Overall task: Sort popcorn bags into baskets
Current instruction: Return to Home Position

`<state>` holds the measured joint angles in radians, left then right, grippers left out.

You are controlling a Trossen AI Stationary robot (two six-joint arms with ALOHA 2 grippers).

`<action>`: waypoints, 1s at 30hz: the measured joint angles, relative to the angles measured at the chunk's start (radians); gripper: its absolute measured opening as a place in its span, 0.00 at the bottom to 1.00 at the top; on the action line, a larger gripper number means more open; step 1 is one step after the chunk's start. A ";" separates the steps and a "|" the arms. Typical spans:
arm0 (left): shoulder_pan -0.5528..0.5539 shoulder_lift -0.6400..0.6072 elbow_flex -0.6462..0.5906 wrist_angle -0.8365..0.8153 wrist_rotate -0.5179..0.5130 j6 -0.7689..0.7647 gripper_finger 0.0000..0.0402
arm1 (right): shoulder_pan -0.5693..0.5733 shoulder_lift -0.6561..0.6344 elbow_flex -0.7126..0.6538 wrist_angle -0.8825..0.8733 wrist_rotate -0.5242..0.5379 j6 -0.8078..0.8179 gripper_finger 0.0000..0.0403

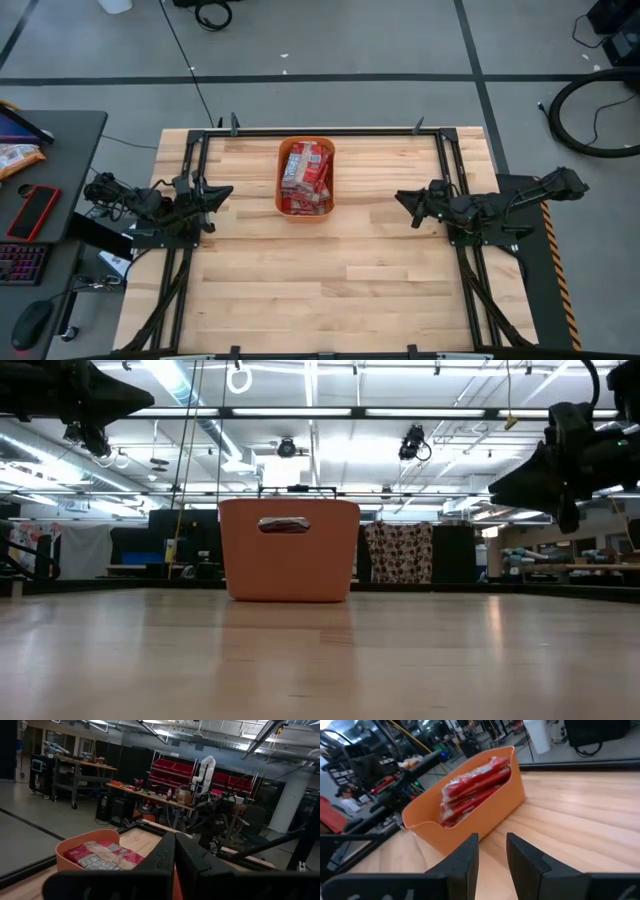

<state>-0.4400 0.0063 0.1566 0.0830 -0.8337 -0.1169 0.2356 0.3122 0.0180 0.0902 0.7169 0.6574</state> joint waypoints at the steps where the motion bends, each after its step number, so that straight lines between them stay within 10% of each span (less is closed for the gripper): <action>1: 0.000 0.000 0.000 0.000 0.000 0.000 0.03 | 0.000 0.000 -0.013 0.013 0.000 -0.002 0.26; 19: 0.000 0.000 0.000 -0.002 0.004 0.295 0.03 | 0.000 0.012 -0.012 -0.010 -0.058 -0.236 0.26; 30: 0.000 0.000 -0.001 -0.062 0.349 0.694 0.03 | 0.000 0.034 -0.012 -0.011 -0.064 -0.273 0.26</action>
<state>-0.4397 0.0063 0.1558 0.0213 -0.4847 0.5772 0.2356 0.3466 0.0059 0.0790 0.6533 0.3840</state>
